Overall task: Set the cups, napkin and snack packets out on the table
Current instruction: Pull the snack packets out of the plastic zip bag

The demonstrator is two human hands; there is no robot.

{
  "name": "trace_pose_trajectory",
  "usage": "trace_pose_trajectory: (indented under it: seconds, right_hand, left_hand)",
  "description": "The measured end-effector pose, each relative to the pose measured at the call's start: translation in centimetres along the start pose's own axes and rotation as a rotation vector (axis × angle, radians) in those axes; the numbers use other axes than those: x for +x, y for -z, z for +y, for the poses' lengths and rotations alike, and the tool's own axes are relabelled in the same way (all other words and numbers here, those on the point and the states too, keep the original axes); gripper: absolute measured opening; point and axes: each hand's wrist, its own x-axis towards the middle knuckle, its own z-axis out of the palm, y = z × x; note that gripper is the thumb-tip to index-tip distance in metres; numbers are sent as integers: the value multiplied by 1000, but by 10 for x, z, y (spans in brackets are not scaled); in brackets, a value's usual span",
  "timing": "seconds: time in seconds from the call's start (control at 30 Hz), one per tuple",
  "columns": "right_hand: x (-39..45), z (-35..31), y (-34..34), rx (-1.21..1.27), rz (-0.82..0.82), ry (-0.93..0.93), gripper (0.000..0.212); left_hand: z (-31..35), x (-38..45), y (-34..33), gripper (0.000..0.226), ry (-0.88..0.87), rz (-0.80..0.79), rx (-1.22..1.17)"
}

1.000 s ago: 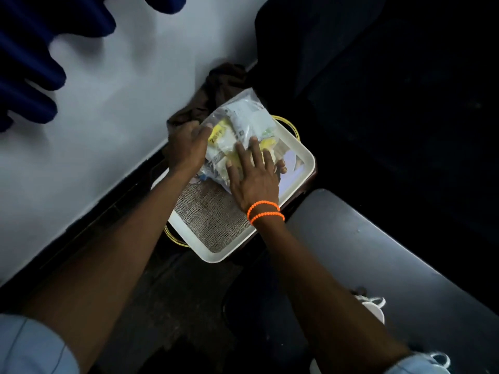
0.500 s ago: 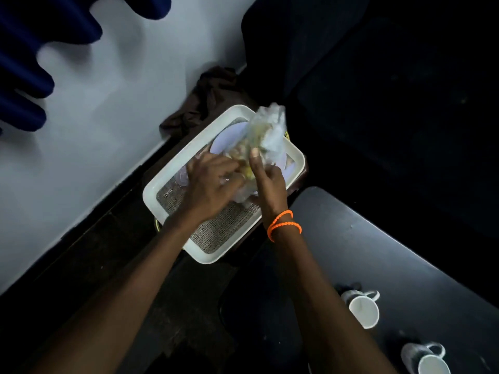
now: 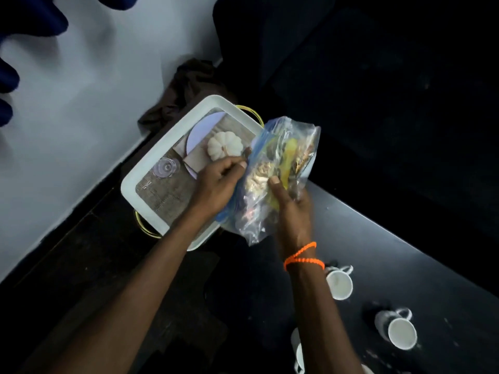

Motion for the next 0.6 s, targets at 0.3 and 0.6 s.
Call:
trace_pose_trajectory:
  seconds: [0.3,0.6]
  right_hand:
    - [-41,38,75,-420,44,-259,79]
    - [-59,14,79,-253,202,-30,66]
  left_hand:
    - [-31,-48,-64,31,171,-102,0]
    - [-12,-75,-93,23,315,-248,-332]
